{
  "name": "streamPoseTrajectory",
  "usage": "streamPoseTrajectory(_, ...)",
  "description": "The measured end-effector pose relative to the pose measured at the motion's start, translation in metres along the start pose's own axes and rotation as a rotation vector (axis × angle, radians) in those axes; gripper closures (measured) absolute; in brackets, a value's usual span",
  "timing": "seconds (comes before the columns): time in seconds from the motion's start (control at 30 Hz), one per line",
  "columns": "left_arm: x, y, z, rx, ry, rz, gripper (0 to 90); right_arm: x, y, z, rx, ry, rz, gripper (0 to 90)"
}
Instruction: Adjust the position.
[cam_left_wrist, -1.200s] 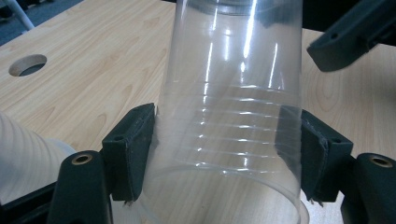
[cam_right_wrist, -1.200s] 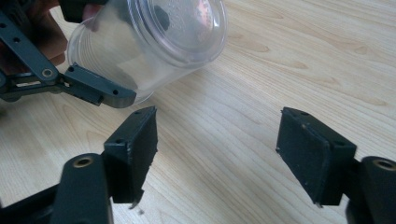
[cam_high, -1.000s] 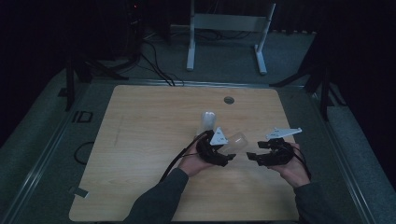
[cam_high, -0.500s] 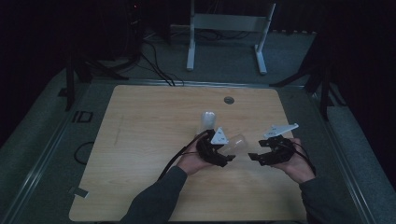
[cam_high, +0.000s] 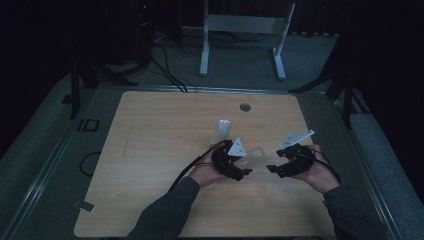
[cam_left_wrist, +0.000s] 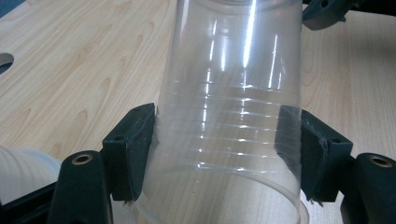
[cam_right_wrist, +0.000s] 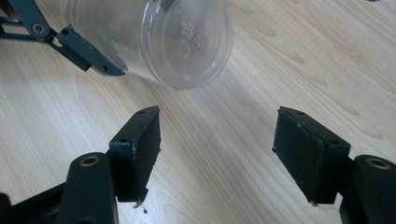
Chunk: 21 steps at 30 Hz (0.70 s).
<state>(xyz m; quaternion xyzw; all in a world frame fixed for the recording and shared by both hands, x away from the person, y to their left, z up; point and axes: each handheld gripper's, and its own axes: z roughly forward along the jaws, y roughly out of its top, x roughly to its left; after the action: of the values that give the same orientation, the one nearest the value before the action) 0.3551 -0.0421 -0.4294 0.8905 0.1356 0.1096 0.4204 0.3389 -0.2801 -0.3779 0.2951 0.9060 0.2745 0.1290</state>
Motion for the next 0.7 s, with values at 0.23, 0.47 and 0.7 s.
streamPoseTrajectory(0.23,-0.001,-0.0004,0.0015,0.018,-0.003,0.018,30.1,-0.0013,0.0025,-0.001,0.043,0.004,-0.05,31.2)
streamPoseTrajectory(0.47,-0.002,-0.0009,0.0029,0.03,-0.008,0.029,30.2,-0.0001,0.0049,-0.0008,0.068,0.016,-0.098,30.4)
streamPoseTrajectory(0.7,-0.0028,0.0013,0.0042,0.057,-0.026,0.059,30.2,0.0032,0.0086,-0.001,0.114,0.024,-0.158,30.3)
